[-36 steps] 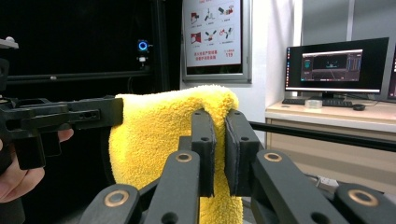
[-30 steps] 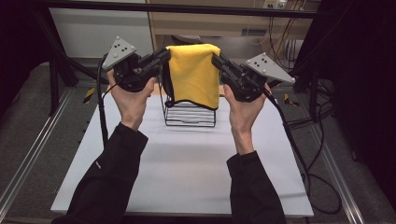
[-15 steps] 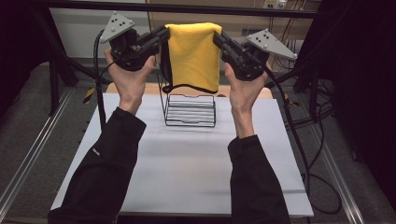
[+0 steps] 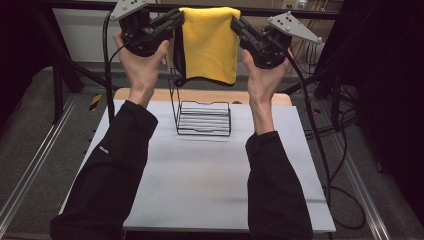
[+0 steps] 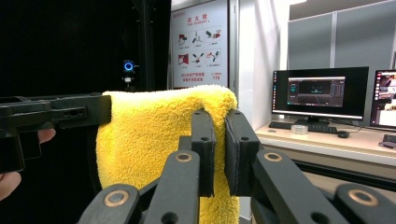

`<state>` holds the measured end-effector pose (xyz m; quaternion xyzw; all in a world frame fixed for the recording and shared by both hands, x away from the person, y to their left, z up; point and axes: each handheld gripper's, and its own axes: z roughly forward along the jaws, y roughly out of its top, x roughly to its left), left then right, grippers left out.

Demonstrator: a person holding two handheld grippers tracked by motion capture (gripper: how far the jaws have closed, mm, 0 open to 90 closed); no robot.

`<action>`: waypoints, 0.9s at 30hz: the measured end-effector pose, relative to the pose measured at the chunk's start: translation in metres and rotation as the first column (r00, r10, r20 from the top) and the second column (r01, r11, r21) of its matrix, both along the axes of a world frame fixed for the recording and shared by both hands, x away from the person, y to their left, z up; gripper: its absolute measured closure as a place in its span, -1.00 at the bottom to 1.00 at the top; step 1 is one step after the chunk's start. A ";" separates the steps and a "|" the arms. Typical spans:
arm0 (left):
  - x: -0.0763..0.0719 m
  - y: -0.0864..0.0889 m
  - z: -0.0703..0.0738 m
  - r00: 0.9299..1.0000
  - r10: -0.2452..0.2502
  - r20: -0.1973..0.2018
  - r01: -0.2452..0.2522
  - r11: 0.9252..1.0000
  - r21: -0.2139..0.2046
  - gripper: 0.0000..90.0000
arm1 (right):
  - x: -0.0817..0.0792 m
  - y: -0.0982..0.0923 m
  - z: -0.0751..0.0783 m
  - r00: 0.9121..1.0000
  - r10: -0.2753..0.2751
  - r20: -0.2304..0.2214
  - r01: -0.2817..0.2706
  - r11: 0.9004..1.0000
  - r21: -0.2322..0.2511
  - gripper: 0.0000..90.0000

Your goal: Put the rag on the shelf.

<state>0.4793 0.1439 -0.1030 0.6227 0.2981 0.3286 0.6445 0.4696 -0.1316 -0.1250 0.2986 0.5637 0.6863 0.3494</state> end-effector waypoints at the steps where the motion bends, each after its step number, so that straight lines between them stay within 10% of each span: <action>1: 0.003 0.000 0.001 1.000 0.002 -0.002 -0.002 1.000 0.002 0.79 | 0.002 0.000 0.001 1.000 -0.004 0.002 0.004 1.000 -0.005 0.87; 27: 0.059 0.008 -0.029 0.999 0.026 -0.045 -0.026 1.000 0.001 0.79 | 0.060 0.012 -0.018 0.998 -0.027 -0.061 0.025 0.999 -0.042 0.87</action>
